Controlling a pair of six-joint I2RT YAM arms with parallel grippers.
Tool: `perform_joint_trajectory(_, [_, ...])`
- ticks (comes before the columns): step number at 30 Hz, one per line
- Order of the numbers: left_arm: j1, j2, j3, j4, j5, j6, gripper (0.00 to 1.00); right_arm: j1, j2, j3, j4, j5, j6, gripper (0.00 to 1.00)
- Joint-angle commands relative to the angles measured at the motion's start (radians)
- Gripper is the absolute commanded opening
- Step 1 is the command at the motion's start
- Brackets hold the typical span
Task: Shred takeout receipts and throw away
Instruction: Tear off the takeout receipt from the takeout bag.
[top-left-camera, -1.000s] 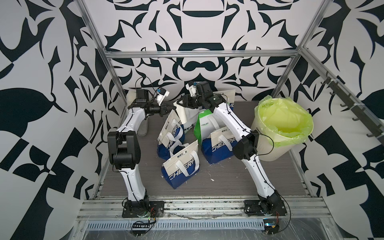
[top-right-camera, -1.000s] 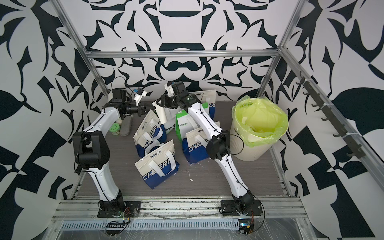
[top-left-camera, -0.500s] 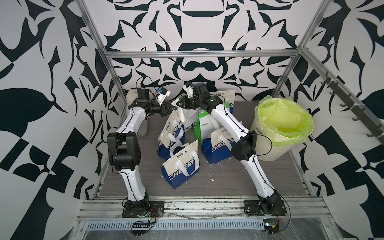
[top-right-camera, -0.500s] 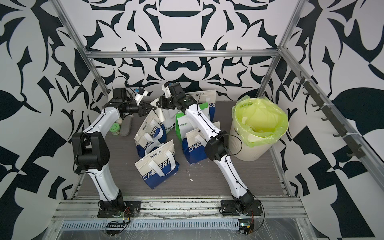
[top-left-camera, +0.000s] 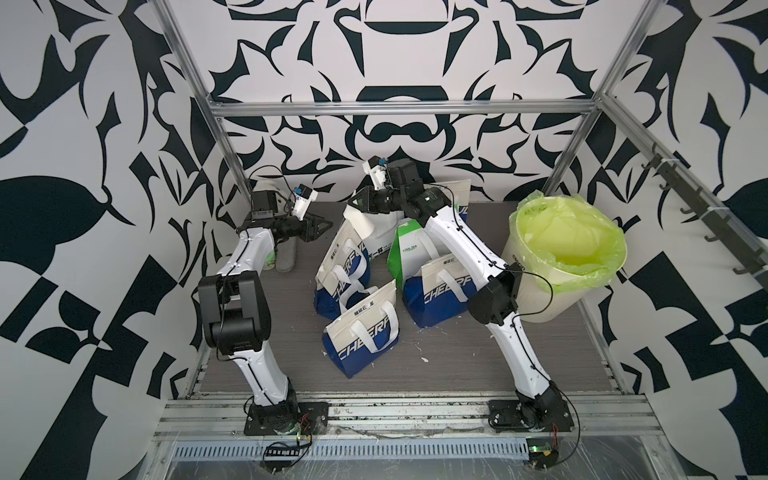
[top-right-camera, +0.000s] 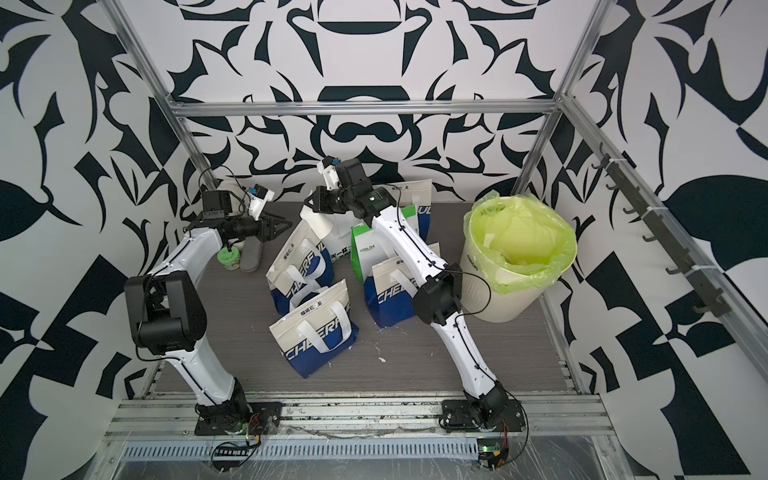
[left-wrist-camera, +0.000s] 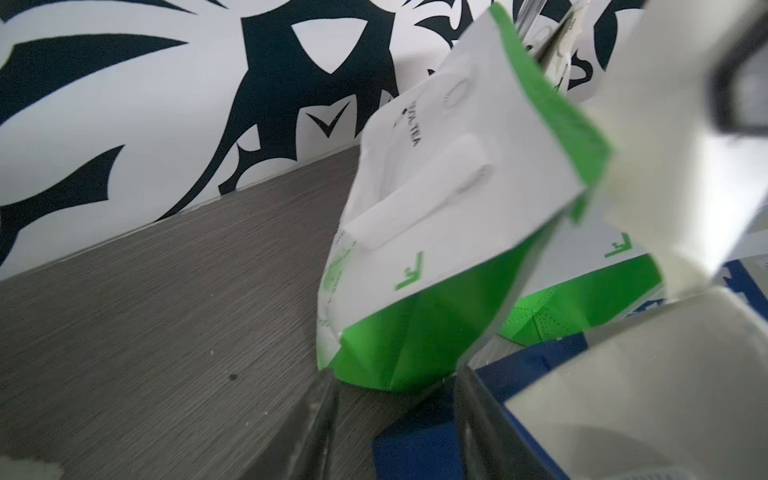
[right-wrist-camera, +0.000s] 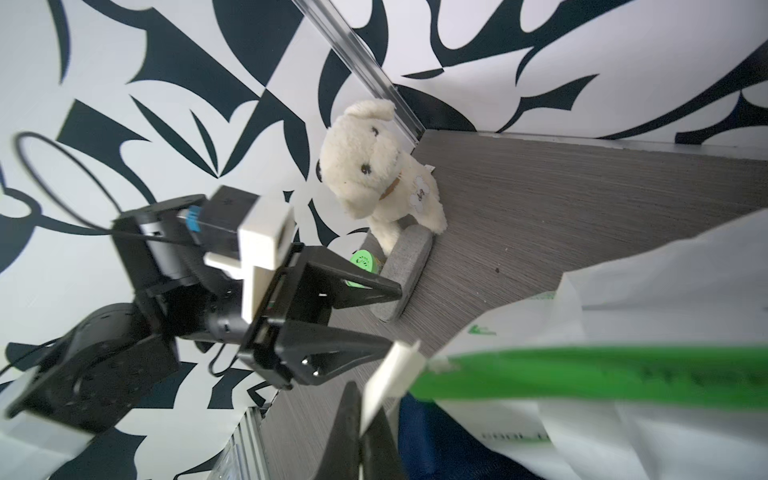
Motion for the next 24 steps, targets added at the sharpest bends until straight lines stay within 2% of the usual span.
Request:
perform_joint_trajectory(1, [-0.016, 0.004, 0.002, 0.078, -0.002, -0.085, 0.48, 0.014, -0.069, 0.002, 0.111, -0.066, 0.042, 0.0])
perform_joint_trajectory(9, [-0.073, 0.064, 0.043, 0.105, -0.029, -0.125, 0.47, 0.053, -0.063, 0.002, 0.149, -0.093, 0.088, 0.0])
perform_joint_trajectory(11, [-0.075, 0.063, 0.031, 0.146, -0.03, -0.166, 0.48, 0.054, -0.072, 0.004, 0.137, -0.081, 0.085, 0.0])
perform_joint_trajectory(14, [-0.073, 0.022, -0.017, 0.237, -0.095, -0.213, 0.53, 0.053, -0.108, 0.002, 0.085, -0.039, 0.035, 0.0])
perform_joint_trajectory(15, [-0.071, 0.002, -0.032, 0.254, -0.117, -0.216, 0.59, 0.053, -0.126, 0.002, 0.059, -0.02, 0.007, 0.0])
perform_joint_trajectory(16, [-0.067, -0.021, -0.044, 0.269, -0.138, -0.226, 0.76, 0.053, -0.146, 0.002, 0.026, 0.001, -0.023, 0.0])
perform_joint_trajectory(17, [-0.064, -0.042, -0.053, 0.285, -0.154, -0.245, 1.0, 0.052, -0.163, 0.001, -0.001, 0.021, -0.05, 0.0])
perform_joint_trajectory(20, [-0.025, -0.096, -0.08, 0.381, -0.173, -0.416, 0.99, 0.051, -0.237, -0.017, -0.085, 0.079, -0.13, 0.0])
perform_joint_trajectory(24, [0.068, -0.132, -0.113, 0.574, -0.07, -0.779, 0.99, 0.052, -0.369, -0.132, -0.15, 0.167, -0.207, 0.0])
